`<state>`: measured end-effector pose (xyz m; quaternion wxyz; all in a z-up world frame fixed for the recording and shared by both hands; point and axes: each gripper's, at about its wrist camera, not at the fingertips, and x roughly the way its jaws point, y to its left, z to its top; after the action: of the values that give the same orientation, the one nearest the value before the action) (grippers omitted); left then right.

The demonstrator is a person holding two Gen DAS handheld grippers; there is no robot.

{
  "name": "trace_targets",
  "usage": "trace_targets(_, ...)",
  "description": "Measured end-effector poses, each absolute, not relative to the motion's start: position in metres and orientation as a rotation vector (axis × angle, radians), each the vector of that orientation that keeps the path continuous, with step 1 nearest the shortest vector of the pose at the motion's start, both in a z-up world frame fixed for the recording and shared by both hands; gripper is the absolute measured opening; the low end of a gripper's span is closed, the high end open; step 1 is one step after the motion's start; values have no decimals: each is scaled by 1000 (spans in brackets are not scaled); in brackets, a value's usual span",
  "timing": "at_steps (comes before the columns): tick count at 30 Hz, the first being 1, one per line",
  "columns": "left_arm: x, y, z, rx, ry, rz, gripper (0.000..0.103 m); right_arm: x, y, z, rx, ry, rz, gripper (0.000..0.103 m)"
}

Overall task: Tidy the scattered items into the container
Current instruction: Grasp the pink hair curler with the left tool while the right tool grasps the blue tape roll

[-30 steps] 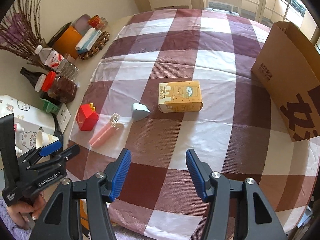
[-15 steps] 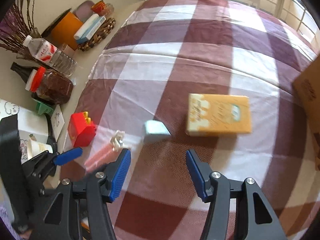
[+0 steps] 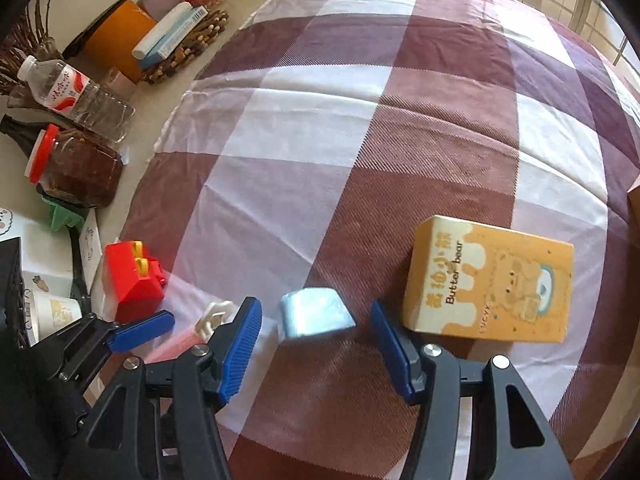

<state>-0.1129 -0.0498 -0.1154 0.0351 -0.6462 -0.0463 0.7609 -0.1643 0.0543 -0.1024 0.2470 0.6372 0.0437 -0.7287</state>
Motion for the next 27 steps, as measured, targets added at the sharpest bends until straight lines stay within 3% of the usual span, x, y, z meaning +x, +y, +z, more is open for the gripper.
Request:
trace_targets(6,-113,-43,-114,-1967,-90,2362,66,-163,52,-104,1691,159,-2006,59)
trace_targets(8,-110,-42,-113,-1959,-65,2386,58,-159,50,-104,1669,205,-2015,58)
trace_targets(10,-106,-44,-111,-1950,-63,2395,51,-156,50,-103,1647,260,-2034,44)
trace_targets(13,-102,-49,-109,-1944,-79,2402,38,-156,56,-103,1646,252,-2030,41)
trace_targets(27,-85,-51,-94,-1942,-164,2453,29,-133,75,-88,1646,225,-1982,39)
